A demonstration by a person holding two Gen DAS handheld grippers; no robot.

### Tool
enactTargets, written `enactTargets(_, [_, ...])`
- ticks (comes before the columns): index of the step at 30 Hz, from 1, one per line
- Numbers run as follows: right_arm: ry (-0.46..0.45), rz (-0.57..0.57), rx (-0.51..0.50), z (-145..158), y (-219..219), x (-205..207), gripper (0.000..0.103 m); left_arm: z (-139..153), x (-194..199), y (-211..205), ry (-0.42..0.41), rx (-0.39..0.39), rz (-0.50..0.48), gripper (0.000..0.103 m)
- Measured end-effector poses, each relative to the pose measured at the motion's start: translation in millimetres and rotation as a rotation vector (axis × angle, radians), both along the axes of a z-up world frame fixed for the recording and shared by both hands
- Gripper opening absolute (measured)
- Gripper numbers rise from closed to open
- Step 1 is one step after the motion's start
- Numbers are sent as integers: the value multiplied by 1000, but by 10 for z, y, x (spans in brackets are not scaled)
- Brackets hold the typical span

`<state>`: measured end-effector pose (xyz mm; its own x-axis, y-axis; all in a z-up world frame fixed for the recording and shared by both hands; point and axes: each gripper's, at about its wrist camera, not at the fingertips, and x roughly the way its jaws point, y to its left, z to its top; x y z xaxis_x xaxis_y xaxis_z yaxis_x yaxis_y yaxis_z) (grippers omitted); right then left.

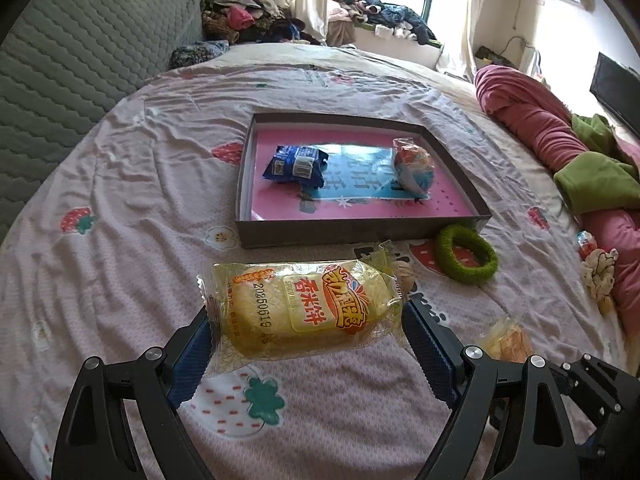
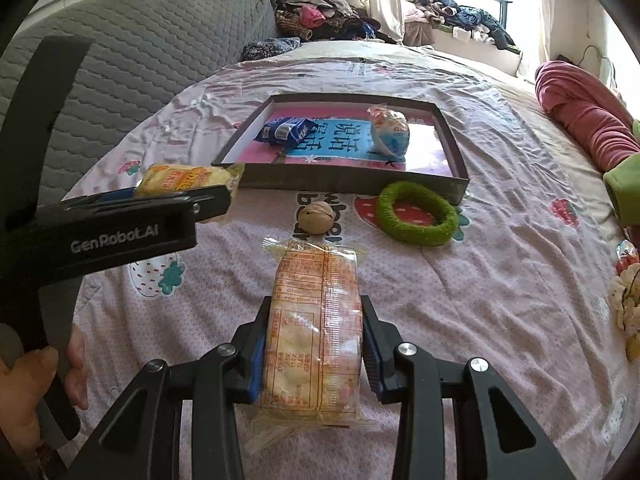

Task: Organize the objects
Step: 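Lift both packets off the bed with both tools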

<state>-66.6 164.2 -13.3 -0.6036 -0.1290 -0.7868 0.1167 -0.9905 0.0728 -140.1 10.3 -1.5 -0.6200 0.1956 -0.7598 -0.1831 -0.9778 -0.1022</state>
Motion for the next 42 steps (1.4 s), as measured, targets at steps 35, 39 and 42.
enactTargets(35, [107, -13, 17, 668, 142, 426, 39, 672, 723, -1, 86, -32, 39, 90])
enactTargets(39, [134, -10, 27, 825, 165, 389, 39, 778, 693, 29, 103, -36, 41, 90])
enactTargets(42, [158, -6, 31, 967, 188, 351, 39, 883, 666, 64, 119, -38, 41, 90])
